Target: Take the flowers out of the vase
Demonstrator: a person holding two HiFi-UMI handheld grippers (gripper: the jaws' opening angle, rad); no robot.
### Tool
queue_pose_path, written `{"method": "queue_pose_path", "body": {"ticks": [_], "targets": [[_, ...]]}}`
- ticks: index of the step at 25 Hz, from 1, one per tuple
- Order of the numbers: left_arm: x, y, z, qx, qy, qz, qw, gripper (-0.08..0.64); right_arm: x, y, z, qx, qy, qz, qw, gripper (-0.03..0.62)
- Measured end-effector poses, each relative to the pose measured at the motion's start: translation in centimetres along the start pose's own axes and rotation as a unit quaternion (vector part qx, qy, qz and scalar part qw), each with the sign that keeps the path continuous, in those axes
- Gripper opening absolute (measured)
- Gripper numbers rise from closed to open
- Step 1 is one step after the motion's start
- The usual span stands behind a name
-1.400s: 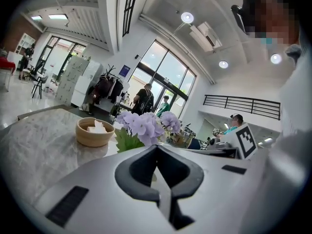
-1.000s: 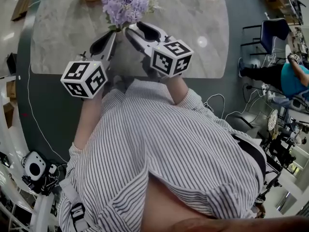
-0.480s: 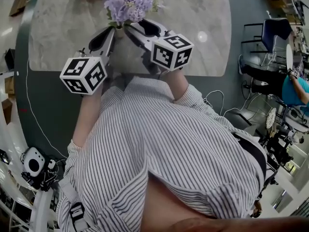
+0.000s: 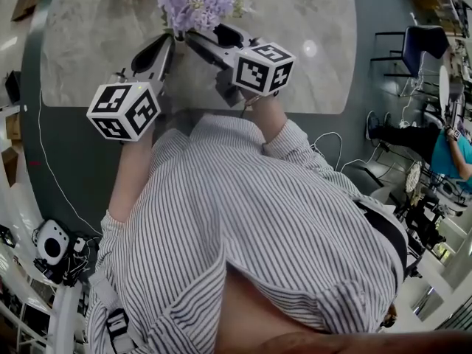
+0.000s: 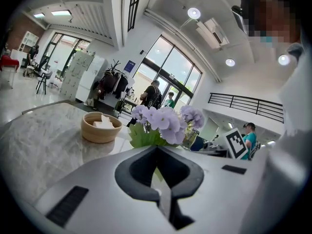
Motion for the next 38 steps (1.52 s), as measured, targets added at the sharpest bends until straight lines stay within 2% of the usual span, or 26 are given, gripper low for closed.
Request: {"method": "queue_pose_path", "body": {"ticks": [12, 20, 27, 28, 30, 31, 38], "targets": [[1.0, -0.2, 0.8, 0.010, 0.007, -0.003, 0.9999, 0.009, -0.6, -0.1, 1.9, 0.007, 0.055, -0.013, 0.998, 0.268], [1.2, 0.1, 1.5, 0.020, 0.015, -0.001, 0.9997, 0.009, -0.9, -0.2, 2.6, 0.015, 0.108, -0.015, 0.994, 0.268], [1.9, -0.3, 1.4, 0.027, 0.017, -0.005, 0.9995, 0.009, -1.0, -0.6, 3.2, 0.014, 0.109, -0.017, 0.994, 0.263], [2.0, -0.3, 1.5, 0.027, 0.017, -0.005, 0.9995, 0.009, -1.1, -0.5, 3.2, 0.014, 0.104, -0.017, 0.994, 0.251], [2.2, -0.3, 1.5, 0.027, 0.016, -0.005, 0.9995, 0.008, -1.4, -0.5, 3.2, 0.012, 0.090, -0.015, 0.996, 0.155], [2.3, -0.3, 1.4, 0.027, 0.015, -0.005, 0.9995, 0.009, -1.5, -0.5, 3.3, 0.010, 0.085, -0.013, 0.996, 0.138], [2.3, -0.2, 1.3, 0.029, 0.011, -0.005, 0.9995, 0.009, -1.8, 0.0, 3.0, 0.002, 0.070, -0.005, 0.998, 0.089]]}}
Point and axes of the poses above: the fingertips, and each gripper's own axes: z forward along the fingers, x to its left, y out of its top, the point moved 7 cm from there along -z, backward along the fingers, and after that the axes turned 4 degrees about y, right-handed, at the moved point
